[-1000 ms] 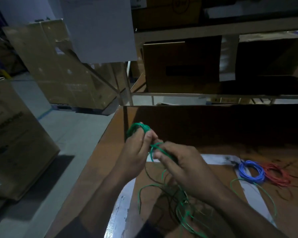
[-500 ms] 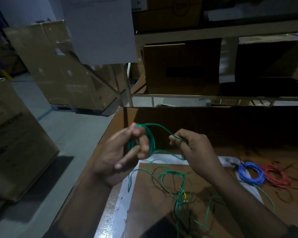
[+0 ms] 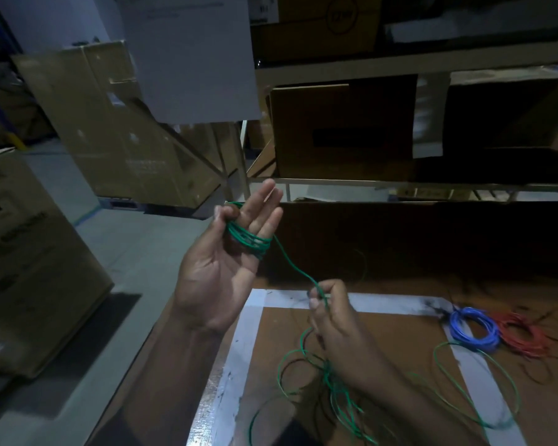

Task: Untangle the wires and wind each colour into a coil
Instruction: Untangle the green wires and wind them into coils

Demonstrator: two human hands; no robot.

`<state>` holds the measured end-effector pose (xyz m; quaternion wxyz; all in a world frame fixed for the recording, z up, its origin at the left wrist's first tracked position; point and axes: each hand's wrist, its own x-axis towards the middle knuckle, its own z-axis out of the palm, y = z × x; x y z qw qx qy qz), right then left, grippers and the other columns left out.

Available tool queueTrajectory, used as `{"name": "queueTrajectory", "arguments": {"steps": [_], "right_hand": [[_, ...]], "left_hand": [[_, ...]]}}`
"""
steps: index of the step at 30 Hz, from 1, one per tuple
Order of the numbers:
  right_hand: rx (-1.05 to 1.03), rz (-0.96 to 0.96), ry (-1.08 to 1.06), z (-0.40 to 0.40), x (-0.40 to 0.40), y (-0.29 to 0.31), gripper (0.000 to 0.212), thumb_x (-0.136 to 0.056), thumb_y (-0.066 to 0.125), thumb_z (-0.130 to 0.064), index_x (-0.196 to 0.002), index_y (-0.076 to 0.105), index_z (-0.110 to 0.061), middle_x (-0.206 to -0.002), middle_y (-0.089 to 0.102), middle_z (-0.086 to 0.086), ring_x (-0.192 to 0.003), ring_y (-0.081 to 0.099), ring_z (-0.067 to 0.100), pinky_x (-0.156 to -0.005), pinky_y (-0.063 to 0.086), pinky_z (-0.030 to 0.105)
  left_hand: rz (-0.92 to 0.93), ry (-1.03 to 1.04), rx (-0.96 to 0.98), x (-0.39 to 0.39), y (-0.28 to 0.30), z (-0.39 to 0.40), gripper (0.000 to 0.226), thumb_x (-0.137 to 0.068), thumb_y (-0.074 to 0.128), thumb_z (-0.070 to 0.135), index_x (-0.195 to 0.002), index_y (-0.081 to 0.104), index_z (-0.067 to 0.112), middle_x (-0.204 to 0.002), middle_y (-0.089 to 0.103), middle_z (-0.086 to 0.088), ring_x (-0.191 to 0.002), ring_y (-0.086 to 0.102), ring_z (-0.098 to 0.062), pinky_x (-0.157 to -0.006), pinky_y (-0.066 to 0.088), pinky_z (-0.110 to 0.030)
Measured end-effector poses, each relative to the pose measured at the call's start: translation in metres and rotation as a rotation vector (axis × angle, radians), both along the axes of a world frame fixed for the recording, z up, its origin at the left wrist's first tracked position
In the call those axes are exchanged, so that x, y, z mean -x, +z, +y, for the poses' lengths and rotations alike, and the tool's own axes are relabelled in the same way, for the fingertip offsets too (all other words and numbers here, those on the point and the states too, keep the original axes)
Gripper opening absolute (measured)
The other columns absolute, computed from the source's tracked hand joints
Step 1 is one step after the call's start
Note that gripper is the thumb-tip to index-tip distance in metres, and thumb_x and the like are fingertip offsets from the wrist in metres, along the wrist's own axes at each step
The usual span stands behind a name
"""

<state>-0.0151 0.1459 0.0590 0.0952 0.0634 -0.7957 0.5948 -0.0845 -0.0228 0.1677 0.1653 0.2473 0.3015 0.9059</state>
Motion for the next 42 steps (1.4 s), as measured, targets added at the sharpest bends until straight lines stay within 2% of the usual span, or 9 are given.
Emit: {"name": "queueTrajectory", "arguments": {"steps": [6, 13, 16, 20, 26, 30, 33, 36, 42], "right_hand": [[-0.410, 0.035, 0.185, -0.007, -0.022, 0.013, 0.020, -0.104, 0.040, -0.048, -0.100, 0.053, -0.033, -0.088, 0.060, -0.011, -0.082, 0.056, 0.004, -0.075, 0.048, 0.036], [-0.173, 0.248, -0.078, 0.011, -0.025, 0.067, 0.020, -0.099, 0.055, -0.036, -0.088, 0.065, -0.023, -0.072, 0.063, -0.011, -0.063, 0.057, 0.003, -0.057, 0.038, 0.016], [-0.094, 0.305, -0.172, 0.015, -0.015, 0.078, 0.013, -0.095, 0.062, -0.029, -0.088, 0.066, -0.020, -0.077, 0.068, -0.016, -0.069, 0.065, 0.004, -0.060, 0.046, 0.016], [-0.043, 0.280, -0.277, 0.025, 0.001, 0.079, 0.026, -0.087, 0.071, -0.038, -0.079, 0.060, -0.016, -0.064, 0.060, 0.000, -0.055, 0.056, 0.006, -0.052, 0.043, 0.021], [0.096, 0.083, -0.177, 0.023, 0.017, 0.051, 0.042, -0.098, 0.053, -0.051, -0.078, 0.051, -0.014, -0.059, 0.037, 0.001, -0.053, 0.034, 0.011, -0.046, 0.029, 0.030], [0.418, -0.253, 0.054, 0.012, 0.004, 0.034, 0.035, -0.094, 0.047, -0.052, -0.088, 0.048, -0.017, -0.060, 0.027, -0.004, -0.047, 0.020, 0.008, -0.041, 0.019, 0.020], [0.377, -0.319, 0.134, 0.000, -0.008, 0.019, 0.026, -0.106, 0.041, -0.038, -0.093, 0.044, -0.015, -0.062, 0.030, -0.001, -0.046, 0.026, 0.007, -0.043, 0.025, 0.022], [0.121, -0.249, 0.217, -0.007, -0.017, 0.007, 0.024, -0.106, 0.041, -0.042, -0.096, 0.048, -0.021, -0.066, 0.047, -0.005, -0.051, 0.050, 0.007, -0.057, 0.050, 0.040], [-0.414, -0.042, 0.339, -0.009, -0.029, 0.026, 0.031, -0.106, 0.036, -0.049, -0.103, 0.056, -0.026, -0.091, 0.063, -0.009, -0.088, 0.061, 0.012, -0.082, 0.051, 0.044]], "left_hand": [[0.179, 0.173, 0.304, 0.006, -0.020, 0.002, 0.049, -0.112, 0.024, 0.017, -0.104, 0.072, 0.014, -0.139, 0.061, -0.026, -0.147, 0.043, -0.030, -0.124, 0.024, -0.047], [0.476, 0.282, 0.944, -0.010, -0.047, 0.010, 0.035, -0.112, 0.033, 0.025, -0.126, 0.064, 0.017, -0.097, 0.077, -0.002, -0.098, 0.072, -0.015, -0.089, 0.052, -0.029], [0.459, 0.143, 0.917, -0.023, -0.050, 0.016, 0.032, -0.109, 0.037, 0.031, -0.114, 0.068, 0.024, -0.066, 0.064, -0.001, -0.064, 0.059, -0.016, -0.066, 0.048, -0.026], [0.245, 0.021, 0.669, -0.027, -0.046, 0.017, 0.047, -0.106, 0.042, 0.036, -0.113, 0.067, -0.004, -0.057, 0.053, 0.004, -0.059, 0.045, -0.025, -0.067, 0.040, -0.036], [0.133, -0.065, 0.343, -0.028, -0.033, 0.014, 0.045, -0.109, 0.034, 0.025, -0.127, 0.061, -0.007, -0.113, 0.055, -0.052, -0.037, 0.023, -0.005, -0.057, 0.038, -0.021], [0.086, 0.012, 0.268, -0.017, -0.025, 0.005, 0.046, -0.111, 0.026, 0.022, -0.138, 0.049, -0.008, -0.136, 0.063, -0.021, -0.045, 0.039, -0.004, -0.064, 0.046, -0.018], [0.057, 0.053, 0.201, -0.009, -0.026, 0.001, 0.047, -0.111, 0.027, 0.020, -0.149, 0.043, -0.003, -0.138, 0.063, -0.008, -0.092, 0.068, -0.006, -0.092, 0.055, -0.023], [0.064, 0.108, 0.127, -0.001, -0.028, 0.003, 0.046, -0.112, 0.026, 0.017, -0.152, 0.039, -0.001, -0.153, 0.051, -0.012, -0.137, 0.055, -0.019, -0.114, 0.044, -0.034], [0.192, 0.455, 0.535, 0.009, -0.042, 0.001, 0.040, -0.110, 0.032, 0.016, -0.141, 0.055, 0.003, -0.143, 0.062, 0.008, -0.143, 0.044, -0.006, -0.125, 0.023, -0.043]]}}
